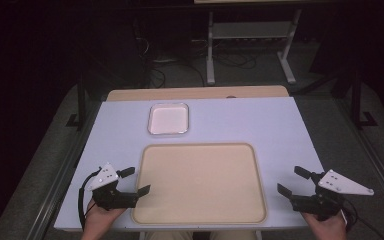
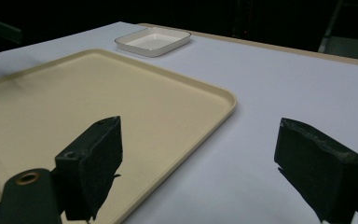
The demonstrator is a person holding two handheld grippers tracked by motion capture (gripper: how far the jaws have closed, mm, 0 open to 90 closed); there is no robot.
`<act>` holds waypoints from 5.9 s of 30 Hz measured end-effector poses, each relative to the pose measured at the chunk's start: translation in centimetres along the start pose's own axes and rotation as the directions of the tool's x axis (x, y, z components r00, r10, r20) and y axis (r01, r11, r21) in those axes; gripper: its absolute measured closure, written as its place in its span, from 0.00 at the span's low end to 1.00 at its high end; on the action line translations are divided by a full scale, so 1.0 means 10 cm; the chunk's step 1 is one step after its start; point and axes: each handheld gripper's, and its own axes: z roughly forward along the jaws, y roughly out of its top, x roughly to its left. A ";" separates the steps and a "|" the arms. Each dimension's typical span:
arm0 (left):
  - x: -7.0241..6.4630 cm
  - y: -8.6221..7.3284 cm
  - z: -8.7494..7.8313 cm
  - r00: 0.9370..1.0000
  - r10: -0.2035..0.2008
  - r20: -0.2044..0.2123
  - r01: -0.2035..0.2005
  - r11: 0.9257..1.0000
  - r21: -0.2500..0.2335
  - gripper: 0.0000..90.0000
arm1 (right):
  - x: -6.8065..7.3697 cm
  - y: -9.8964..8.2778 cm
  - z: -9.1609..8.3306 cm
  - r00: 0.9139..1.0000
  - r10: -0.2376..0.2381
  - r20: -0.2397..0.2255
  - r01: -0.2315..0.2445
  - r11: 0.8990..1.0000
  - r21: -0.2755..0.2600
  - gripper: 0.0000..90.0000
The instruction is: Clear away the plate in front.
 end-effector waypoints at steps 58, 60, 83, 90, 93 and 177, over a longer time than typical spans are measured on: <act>1.32 1.15 1.08 0.972 -0.187 -0.140 0.217 0.946 0.242 0.51 | 0.02 0.01 0.01 1.000 0.001 0.004 -0.001 1.000 -0.006 0.17; 1.38 1.16 1.12 0.970 -0.186 -0.158 0.222 0.942 0.253 0.53 | 0.02 0.01 0.01 1.000 -0.001 0.006 0.001 1.000 -0.002 0.17; 1.83 1.01 1.71 0.886 -0.304 -0.350 0.407 0.871 0.275 0.74 | 0.04 0.01 0.03 0.999 -0.008 0.037 0.008 1.000 0.019 0.15; 1.88 0.96 1.77 0.857 -0.349 -0.378 0.465 0.841 0.278 0.81 | 0.05 0.01 0.02 0.999 -0.018 0.029 0.017 1.000 0.022 0.16; 1.87 0.94 1.81 0.857 -0.358 -0.372 0.472 0.833 0.287 0.84 | 0.05 0.01 0.02 1.000 -0.015 0.027 0.015 1.000 0.020 0.16; 0.61 0.65 0.69 0.806 -0.580 -0.118 0.590 0.804 0.074 0.99 | 0.12 0.02 0.02 0.998 -0.054 0.023 0.053 0.998 0.045 0.15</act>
